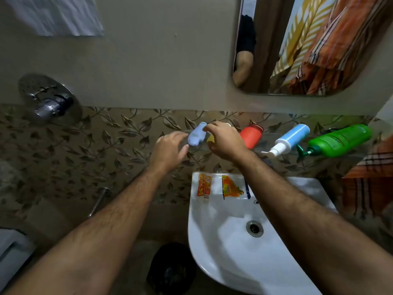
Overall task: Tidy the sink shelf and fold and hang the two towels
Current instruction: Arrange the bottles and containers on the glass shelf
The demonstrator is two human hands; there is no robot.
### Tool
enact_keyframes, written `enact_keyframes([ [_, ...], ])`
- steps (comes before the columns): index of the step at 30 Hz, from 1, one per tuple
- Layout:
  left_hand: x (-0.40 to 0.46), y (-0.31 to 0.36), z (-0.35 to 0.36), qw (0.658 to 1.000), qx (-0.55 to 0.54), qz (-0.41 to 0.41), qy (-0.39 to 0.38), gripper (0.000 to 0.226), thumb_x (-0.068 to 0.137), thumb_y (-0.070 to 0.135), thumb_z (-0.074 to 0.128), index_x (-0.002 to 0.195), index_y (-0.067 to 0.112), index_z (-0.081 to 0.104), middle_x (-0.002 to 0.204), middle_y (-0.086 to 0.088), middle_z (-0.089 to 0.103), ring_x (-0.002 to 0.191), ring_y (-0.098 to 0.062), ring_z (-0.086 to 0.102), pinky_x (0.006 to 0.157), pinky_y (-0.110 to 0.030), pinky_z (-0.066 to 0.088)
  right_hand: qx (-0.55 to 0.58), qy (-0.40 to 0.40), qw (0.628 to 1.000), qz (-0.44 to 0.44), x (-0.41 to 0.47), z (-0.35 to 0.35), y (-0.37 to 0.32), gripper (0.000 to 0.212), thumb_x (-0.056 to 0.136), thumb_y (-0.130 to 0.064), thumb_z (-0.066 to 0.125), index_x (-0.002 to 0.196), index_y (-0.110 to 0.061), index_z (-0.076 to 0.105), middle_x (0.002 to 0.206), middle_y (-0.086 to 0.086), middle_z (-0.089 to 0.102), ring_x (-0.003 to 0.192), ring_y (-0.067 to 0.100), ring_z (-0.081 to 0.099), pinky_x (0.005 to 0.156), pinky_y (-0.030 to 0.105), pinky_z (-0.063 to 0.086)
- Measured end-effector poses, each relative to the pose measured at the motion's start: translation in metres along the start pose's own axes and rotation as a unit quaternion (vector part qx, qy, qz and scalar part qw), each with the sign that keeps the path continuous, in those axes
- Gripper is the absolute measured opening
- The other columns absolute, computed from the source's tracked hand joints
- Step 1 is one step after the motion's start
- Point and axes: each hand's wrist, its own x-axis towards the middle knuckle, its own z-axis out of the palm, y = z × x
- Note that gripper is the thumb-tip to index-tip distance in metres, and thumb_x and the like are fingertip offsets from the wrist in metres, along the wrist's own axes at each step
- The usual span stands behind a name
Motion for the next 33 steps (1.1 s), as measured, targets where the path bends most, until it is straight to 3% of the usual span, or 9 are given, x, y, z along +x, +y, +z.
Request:
enact_keyframes([
  [6,0.015,-0.025,0.01,0.997,-0.015,0.055,-0.059,0.055,0.091,0.035,0.061,0.14,0.015,0.049,0.139,-0.005,0.056,0.128,-0.022,0.05,0.109,-0.043,0.033,-0.006,-0.038,0.999,0.025,0.025,0.014,-0.005,0.048,0.081,-0.014,0.066,0.127,-0.015,0.056,0.126,0.008,0.06,0.112,0.026,0.056,0.091,0.037,0.049],
  [12,0.021,-0.039,0.02,0.993,-0.067,0.079,-0.049,0.052,0.088,0.034,0.063,0.134,0.014,0.056,0.13,-0.006,0.063,0.123,-0.024,0.056,0.105,-0.048,0.04,-0.043,-0.049,0.998,0.012,0.034,0.027,-0.008,0.034,0.08,-0.021,0.065,0.113,-0.02,0.061,0.117,0.005,0.06,0.105,0.026,0.058,0.083,0.043,0.051],
  [18,0.025,-0.044,0.027,0.99,-0.13,0.053,-0.031,0.048,0.087,0.036,0.065,0.128,0.012,0.062,0.126,-0.01,0.066,0.122,-0.025,0.057,0.102,-0.051,0.044,-0.043,-0.055,0.998,-0.01,0.036,0.028,-0.001,0.033,0.087,-0.021,0.062,0.12,-0.019,0.061,0.12,0.007,0.06,0.106,0.029,0.059,0.085,0.048,0.05],
  [21,0.028,-0.042,0.028,0.985,-0.165,0.041,-0.005,0.041,0.088,0.035,0.067,0.123,0.012,0.066,0.122,-0.01,0.068,0.119,-0.023,0.058,0.102,-0.045,0.046,-0.018,-0.07,0.997,-0.019,0.034,0.024,0.005,0.04,0.093,-0.021,0.062,0.132,-0.018,0.056,0.135,0.011,0.057,0.119,0.03,0.055,0.096,0.046,0.049],
  [25,0.035,-0.033,0.022,0.974,-0.216,0.026,0.061,0.035,0.086,0.033,0.07,0.113,0.012,0.072,0.11,-0.005,0.072,0.106,-0.014,0.063,0.091,-0.028,0.049,0.059,-0.068,0.996,-0.016,0.033,0.021,0.012,0.043,0.096,-0.023,0.059,0.137,-0.016,0.051,0.138,0.008,0.056,0.123,0.025,0.054,0.099,0.04,0.047],
  [29,0.044,-0.021,0.016,0.956,-0.278,-0.004,0.091,0.031,0.088,0.033,0.068,0.113,0.015,0.072,0.105,0.008,0.068,0.097,-0.005,0.062,0.083,-0.019,0.05,0.146,-0.071,0.987,0.007,0.033,0.017,0.016,0.032,0.102,-0.024,0.045,0.132,-0.016,0.052,0.117,0.004,0.062,0.104,0.019,0.057,0.084,0.036,0.047],
  [31,0.048,-0.018,0.017,0.95,-0.301,-0.007,0.079,0.031,0.087,0.025,0.07,0.117,0.018,0.069,0.109,0.004,0.067,0.1,-0.008,0.062,0.086,-0.024,0.052,0.161,-0.06,0.985,0.017,0.033,0.014,0.016,0.028,0.104,-0.024,0.042,0.126,-0.013,0.054,0.103,0.002,0.061,0.094,0.019,0.057,0.074,0.032,0.043],
  [33,0.052,-0.017,0.021,0.94,-0.337,-0.024,0.047,0.037,0.086,0.016,0.07,0.122,0.021,0.066,0.114,0.001,0.062,0.105,-0.012,0.061,0.088,-0.03,0.054,0.179,-0.052,0.982,0.032,0.034,0.012,0.019,0.024,0.104,-0.025,0.04,0.114,-0.01,0.055,0.095,0.004,0.061,0.089,0.022,0.059,0.073,0.036,0.046],
])
